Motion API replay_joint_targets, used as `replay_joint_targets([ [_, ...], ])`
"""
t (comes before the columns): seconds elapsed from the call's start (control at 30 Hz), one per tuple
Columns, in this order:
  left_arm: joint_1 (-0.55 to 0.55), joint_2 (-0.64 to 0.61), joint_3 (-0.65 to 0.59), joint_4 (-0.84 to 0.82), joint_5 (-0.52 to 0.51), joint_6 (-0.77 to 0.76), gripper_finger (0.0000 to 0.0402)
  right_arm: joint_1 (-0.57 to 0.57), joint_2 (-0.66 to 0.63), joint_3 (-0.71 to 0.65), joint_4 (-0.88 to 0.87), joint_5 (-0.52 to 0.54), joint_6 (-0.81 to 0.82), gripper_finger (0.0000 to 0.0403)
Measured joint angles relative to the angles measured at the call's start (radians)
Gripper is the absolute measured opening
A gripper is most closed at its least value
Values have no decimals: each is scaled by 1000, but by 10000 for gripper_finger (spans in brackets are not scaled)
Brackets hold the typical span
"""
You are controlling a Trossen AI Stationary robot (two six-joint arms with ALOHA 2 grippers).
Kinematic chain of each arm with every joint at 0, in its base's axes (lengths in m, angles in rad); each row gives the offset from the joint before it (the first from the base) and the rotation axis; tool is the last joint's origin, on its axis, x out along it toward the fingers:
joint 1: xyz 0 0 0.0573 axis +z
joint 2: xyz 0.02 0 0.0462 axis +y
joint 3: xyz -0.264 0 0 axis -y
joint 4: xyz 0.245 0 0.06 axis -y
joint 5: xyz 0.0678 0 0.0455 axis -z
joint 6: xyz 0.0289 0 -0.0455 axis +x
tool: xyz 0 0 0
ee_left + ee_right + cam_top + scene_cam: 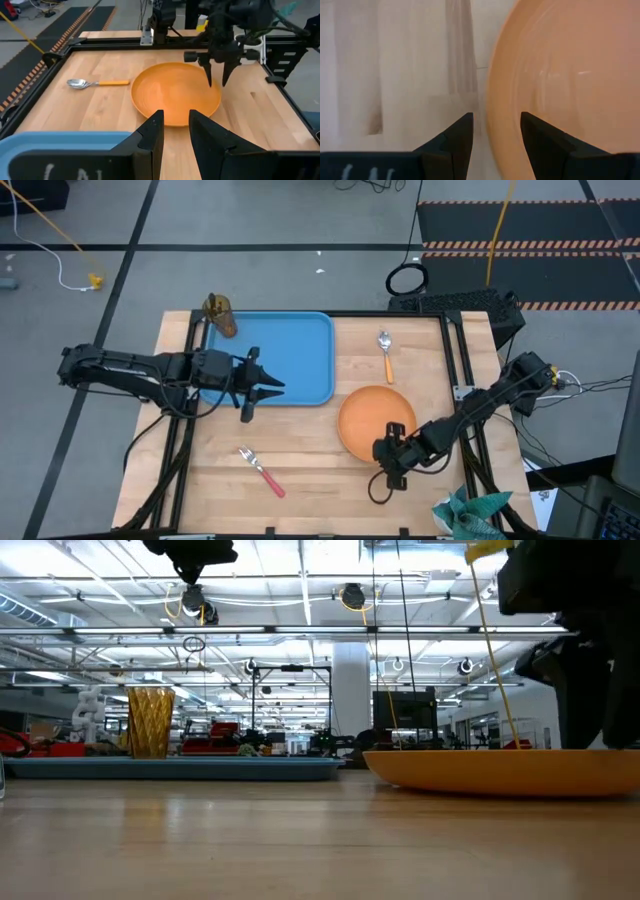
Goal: Pick and place plate/cup/fork/spoon on tray
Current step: Put the orange plate on the blue tray
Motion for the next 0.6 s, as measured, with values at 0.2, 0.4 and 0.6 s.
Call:
replay_joint_targets([
  [0.2,0,-1,0,10,0,4,95,0,0,-49,30,1,-1,141],
  [0.4,0,-2,0,24,0,4,95,0,0,-75,75,2,-33,84],
  [0.6,0,-2,0,24,0,5,95,0,-2,-74,76,19,-35,9],
])
